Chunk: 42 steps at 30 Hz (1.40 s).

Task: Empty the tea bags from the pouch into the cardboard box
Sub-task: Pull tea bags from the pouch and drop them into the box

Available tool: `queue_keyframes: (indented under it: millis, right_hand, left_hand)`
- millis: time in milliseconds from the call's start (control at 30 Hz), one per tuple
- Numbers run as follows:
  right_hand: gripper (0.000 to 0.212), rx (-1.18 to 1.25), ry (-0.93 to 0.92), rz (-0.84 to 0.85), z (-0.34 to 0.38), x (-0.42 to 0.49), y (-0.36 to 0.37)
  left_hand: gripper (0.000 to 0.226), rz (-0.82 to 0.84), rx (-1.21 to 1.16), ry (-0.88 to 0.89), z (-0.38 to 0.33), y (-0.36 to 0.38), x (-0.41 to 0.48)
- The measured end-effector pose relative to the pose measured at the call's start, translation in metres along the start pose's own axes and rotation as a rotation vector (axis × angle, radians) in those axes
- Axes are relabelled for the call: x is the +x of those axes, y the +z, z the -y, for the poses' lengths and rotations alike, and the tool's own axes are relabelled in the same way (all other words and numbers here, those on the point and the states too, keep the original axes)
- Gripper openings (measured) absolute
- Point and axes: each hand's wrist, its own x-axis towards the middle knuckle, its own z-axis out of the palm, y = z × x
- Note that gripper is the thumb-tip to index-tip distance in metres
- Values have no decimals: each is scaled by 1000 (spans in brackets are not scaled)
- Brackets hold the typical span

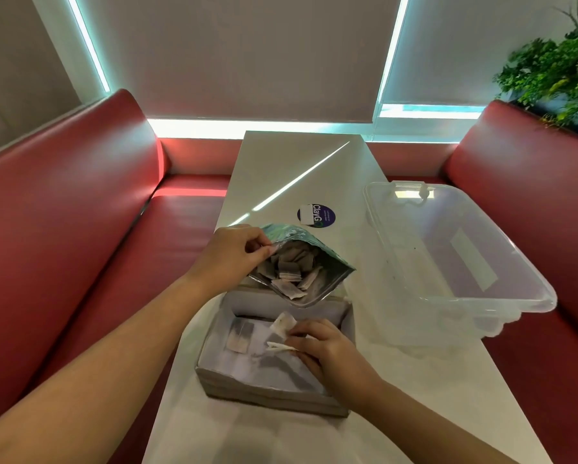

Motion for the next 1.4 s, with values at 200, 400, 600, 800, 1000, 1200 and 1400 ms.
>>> queue_keyframes:
  millis: [200,400,600,800,1000,1200,1400]
  right_hand:
    - [33,-209,-39,256,-16,6,12]
    - [46,-94,4,99,-18,4,-24]
    - [31,-103,39,-190,-12,21,-48]
    - [44,-300,31,-52,-9,66,-36]
    - [65,-501,177,288,-14,93,-29]
    - [73,-519,207,480,-18,107,-25]
    - [54,-529,278,445,-11,112,-28]
  left_hand:
    - [11,-2,-14,-17,-1,-2,-2]
    - [7,12,-28,-31,0,-3,-2]
    - [7,3,-37,-32,0,-3,-3]
    - [2,6,-39,-20,-3,-2,1]
    - [3,14,-42,-10,-6,1,2]
    - [3,20,-81,-17,-5,3,3]
    - [3,6,-108,7,-6,4,4]
